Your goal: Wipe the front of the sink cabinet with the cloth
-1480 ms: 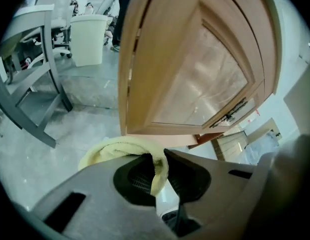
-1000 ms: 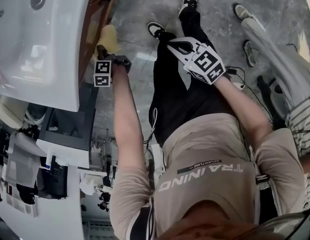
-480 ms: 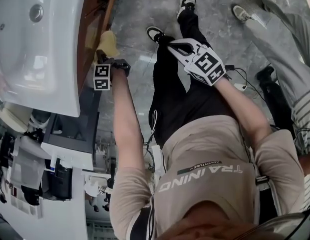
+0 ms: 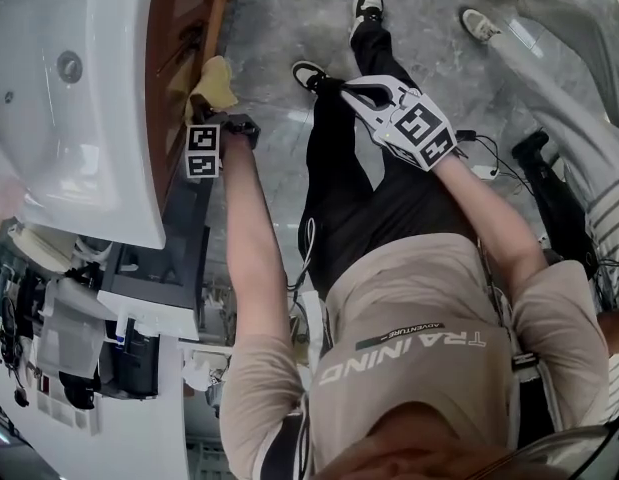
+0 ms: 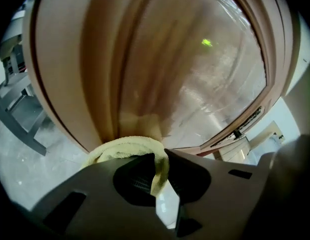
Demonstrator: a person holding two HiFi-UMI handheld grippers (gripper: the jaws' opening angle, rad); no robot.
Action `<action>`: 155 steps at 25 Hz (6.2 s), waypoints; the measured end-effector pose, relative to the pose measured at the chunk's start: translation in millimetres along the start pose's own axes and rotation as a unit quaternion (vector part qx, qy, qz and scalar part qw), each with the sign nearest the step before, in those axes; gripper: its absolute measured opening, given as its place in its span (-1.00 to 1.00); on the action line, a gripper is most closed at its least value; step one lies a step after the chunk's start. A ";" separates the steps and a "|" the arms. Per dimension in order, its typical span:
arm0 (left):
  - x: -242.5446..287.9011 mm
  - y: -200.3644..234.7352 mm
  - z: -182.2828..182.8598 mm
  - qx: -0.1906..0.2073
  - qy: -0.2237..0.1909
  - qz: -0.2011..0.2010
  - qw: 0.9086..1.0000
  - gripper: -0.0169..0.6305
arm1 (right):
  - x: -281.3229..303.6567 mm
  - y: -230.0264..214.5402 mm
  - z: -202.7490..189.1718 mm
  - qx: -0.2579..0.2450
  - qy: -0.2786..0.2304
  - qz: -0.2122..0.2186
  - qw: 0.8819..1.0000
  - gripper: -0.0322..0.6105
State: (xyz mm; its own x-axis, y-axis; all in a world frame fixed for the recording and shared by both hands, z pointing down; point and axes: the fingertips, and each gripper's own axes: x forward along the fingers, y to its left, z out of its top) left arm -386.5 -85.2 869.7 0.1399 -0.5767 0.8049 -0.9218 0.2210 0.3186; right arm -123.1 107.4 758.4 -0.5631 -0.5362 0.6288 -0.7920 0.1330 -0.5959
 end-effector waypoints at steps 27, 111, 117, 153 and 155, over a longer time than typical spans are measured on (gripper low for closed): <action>50.8 -150.0 -22.3 0.082 0.010 -0.072 0.994 -0.82 | -37.3 -87.9 32.3 0.031 -0.008 -0.010 0.999 -0.86; -174.2 -448.3 11.4 0.196 -0.027 -0.373 0.906 -0.82 | -139.8 -93.3 193.9 -0.095 -0.053 -0.047 0.993 -0.86; -236.4 -397.1 37.2 0.239 -0.055 -0.360 0.900 -0.82 | -135.0 -6.5 197.7 -0.214 -0.011 -0.006 0.977 -0.86; -521.7 -237.4 265.2 0.221 -0.325 -0.216 0.894 -0.82 | -174.9 322.9 384.2 -0.440 -0.141 0.121 0.878 -0.86; -533.7 -236.4 275.6 0.221 -0.338 -0.208 0.891 -0.82 | -181.8 334.0 392.9 -0.446 -0.150 0.127 0.873 -0.86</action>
State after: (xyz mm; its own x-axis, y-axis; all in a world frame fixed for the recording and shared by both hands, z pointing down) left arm -342.9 -46.4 226.9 0.3917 -0.9110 0.1294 -0.9138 -0.3688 0.1700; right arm -192.6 -78.2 248.9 -0.7665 -0.5714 0.2933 -0.5946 0.8040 0.0124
